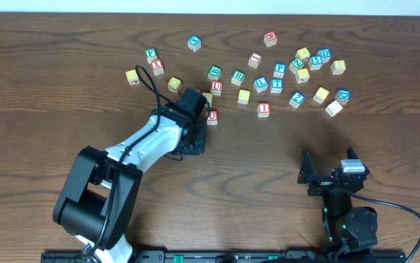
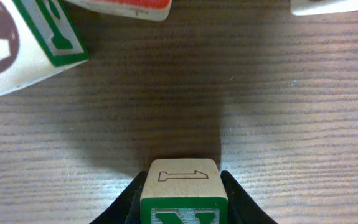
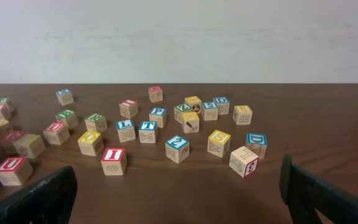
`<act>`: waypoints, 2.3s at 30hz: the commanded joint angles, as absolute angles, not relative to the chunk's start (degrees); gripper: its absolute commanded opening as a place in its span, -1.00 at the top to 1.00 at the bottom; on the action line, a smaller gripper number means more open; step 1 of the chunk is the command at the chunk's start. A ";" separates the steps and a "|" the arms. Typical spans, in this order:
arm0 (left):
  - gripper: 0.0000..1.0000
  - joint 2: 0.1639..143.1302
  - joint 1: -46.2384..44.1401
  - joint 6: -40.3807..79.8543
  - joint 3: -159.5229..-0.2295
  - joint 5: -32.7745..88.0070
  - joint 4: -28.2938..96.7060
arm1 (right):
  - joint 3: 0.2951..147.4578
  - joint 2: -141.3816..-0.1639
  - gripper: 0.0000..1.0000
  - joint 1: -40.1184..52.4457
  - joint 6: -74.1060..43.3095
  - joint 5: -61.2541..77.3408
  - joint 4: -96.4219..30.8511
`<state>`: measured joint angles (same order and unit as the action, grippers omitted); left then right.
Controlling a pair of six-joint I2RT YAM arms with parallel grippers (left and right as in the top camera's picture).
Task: Spell out NEURIPS
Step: 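Lower the green N block onto the table and release it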
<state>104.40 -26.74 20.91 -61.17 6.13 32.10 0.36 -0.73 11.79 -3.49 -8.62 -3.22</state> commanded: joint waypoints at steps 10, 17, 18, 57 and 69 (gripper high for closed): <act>0.63 104.51 -26.87 20.10 -60.10 6.39 31.16 | 0.32 -0.56 -0.99 11.40 -4.21 -9.04 -3.46; 0.63 104.51 -26.87 19.94 -60.10 3.86 31.16 | 0.32 -0.56 -0.99 11.40 -4.23 -9.04 -3.46; 0.63 104.51 -26.87 19.97 -60.10 3.86 31.14 | 0.32 -0.56 -0.99 11.40 -4.23 -9.04 -3.46; 0.03 106.08 -26.98 19.99 -60.16 3.88 30.26 | 0.32 -0.56 -0.99 11.40 -4.23 -9.04 -3.46; -0.12 102.13 -26.98 18.13 -64.90 3.86 34.54 | 0.32 -0.56 -0.99 11.40 -4.21 -9.04 -3.44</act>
<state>105.10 -26.81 20.21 -61.80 4.54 33.43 0.36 -0.73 11.79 -3.49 -8.62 -3.22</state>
